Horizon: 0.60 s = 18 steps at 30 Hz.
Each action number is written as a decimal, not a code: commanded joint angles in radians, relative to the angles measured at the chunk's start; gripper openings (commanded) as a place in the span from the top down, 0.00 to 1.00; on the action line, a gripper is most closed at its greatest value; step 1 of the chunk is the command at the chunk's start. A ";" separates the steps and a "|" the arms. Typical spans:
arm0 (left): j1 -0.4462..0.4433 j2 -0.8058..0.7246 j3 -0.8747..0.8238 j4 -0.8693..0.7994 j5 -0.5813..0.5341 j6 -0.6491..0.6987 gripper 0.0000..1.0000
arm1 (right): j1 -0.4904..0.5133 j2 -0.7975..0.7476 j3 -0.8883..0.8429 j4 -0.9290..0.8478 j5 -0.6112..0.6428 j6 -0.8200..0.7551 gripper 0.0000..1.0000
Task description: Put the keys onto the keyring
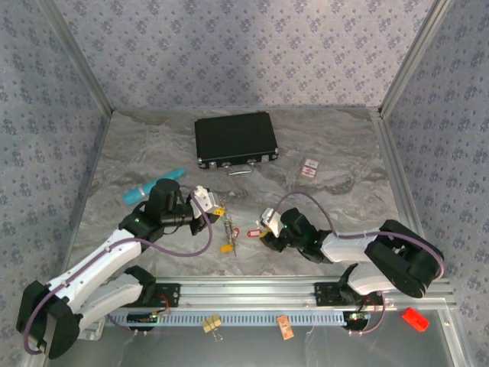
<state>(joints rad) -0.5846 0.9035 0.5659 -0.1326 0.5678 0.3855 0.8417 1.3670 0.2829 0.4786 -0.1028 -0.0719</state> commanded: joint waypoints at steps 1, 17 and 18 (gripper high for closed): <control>0.005 -0.011 0.005 0.013 0.050 0.024 1.00 | -0.004 0.022 0.027 0.005 -0.024 -0.021 0.68; 0.006 0.000 0.009 0.014 0.059 0.024 1.00 | -0.011 0.003 0.012 0.002 -0.044 -0.018 0.77; 0.006 0.000 0.008 0.014 0.058 0.024 1.00 | -0.011 0.001 0.011 0.002 -0.045 -0.018 0.78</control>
<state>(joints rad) -0.5827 0.9047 0.5659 -0.1326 0.5816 0.3859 0.8352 1.3876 0.2874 0.4797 -0.1326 -0.0872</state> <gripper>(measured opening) 0.044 0.224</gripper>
